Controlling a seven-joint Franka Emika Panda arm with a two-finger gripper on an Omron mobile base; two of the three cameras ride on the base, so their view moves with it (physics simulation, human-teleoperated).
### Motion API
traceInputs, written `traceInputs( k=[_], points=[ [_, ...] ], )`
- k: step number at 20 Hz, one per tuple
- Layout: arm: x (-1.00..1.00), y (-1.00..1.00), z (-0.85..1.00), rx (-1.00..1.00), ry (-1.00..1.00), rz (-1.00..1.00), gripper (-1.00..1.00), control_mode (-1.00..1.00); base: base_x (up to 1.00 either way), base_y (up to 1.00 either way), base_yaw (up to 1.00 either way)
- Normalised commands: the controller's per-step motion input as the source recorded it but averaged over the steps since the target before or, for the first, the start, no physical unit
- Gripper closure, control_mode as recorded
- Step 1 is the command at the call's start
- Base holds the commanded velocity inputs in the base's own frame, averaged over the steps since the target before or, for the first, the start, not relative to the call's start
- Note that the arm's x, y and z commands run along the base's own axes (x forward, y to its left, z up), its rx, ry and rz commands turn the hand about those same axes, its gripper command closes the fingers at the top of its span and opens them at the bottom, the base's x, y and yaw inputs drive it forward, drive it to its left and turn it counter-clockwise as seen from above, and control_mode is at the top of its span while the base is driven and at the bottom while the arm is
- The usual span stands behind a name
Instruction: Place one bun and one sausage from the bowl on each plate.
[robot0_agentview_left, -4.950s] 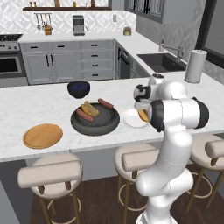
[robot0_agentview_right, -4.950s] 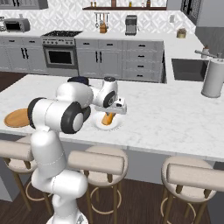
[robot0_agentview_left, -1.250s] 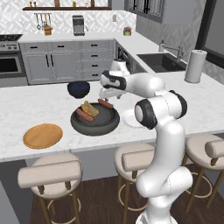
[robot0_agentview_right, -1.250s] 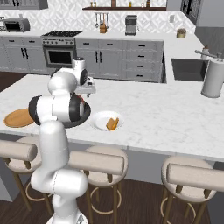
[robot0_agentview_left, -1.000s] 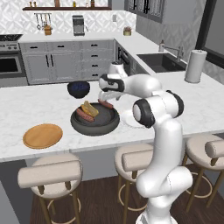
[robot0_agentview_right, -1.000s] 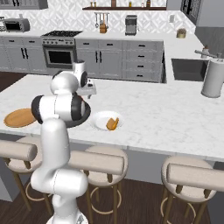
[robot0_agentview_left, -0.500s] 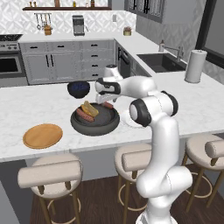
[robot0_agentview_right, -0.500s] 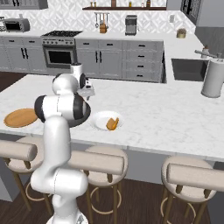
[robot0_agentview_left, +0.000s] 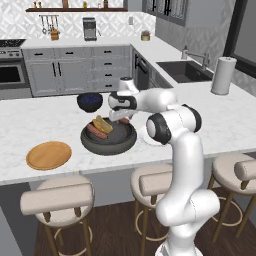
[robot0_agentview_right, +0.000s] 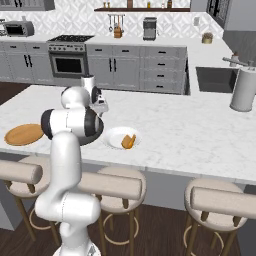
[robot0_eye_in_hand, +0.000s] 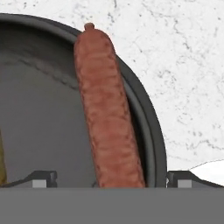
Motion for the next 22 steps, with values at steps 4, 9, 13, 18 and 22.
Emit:
traceInputs(
  k=[4, 9, 13, 18, 22],
  points=[
    [0.00, 0.00, -0.20, 0.00, 0.00, 0.00, 1.00, -1.00, 0.00, 0.00, 0.00],
    [0.00, 0.00, -0.10, 0.00, 0.00, 0.00, 1.00, -1.00, 0.00, 0.00, 0.00],
    [0.00, 0.00, 0.00, 0.00, 0.00, 0.00, 1.00, -1.00, 0.00, 0.00, 0.00],
    [-0.06, 0.00, 0.26, 0.00, -0.04, 0.00, 1.00, -1.00, 0.00, 0.00, 0.00],
    [-0.44, -0.20, 0.20, 0.00, -0.10, -0.06, 1.00, -1.00, 0.00, 0.00, 0.00]
  ],
)
